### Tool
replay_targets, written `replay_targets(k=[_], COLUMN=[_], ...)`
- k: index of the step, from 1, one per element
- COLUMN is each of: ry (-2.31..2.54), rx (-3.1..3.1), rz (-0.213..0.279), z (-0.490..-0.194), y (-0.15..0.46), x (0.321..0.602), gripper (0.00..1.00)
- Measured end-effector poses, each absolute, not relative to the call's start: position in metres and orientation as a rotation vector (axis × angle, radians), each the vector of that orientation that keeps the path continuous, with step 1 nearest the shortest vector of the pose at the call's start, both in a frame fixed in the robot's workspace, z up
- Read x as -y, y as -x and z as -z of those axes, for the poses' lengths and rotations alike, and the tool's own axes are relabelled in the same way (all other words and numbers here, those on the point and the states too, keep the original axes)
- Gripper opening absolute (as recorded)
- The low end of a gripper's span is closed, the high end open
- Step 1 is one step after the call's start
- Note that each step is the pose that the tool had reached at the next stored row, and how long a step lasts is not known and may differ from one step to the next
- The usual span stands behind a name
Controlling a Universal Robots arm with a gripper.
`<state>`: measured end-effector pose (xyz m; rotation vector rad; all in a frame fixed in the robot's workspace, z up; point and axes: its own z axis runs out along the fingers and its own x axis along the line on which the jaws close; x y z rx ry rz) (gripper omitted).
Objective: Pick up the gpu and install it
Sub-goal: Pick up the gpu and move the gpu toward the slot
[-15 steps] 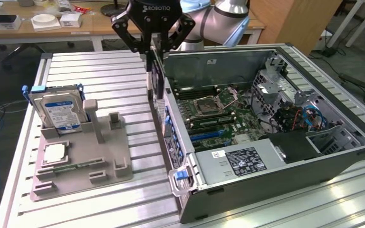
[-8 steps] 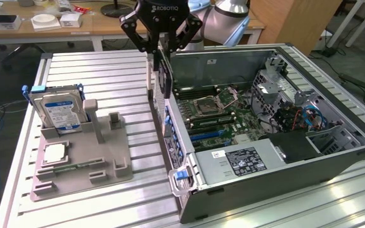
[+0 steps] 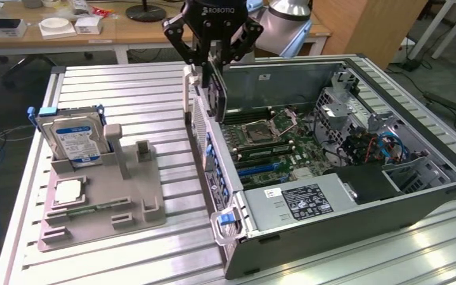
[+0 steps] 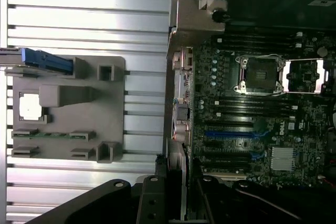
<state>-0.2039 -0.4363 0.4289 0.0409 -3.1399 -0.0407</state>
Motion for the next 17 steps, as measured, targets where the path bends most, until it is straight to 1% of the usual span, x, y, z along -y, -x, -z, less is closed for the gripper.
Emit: replay_targets(k=[17], ry=[-0.041], rx=[3.140], rz=[0.041], z=[-0.429], y=[0.179], x=[0.436], gripper=[0.27])
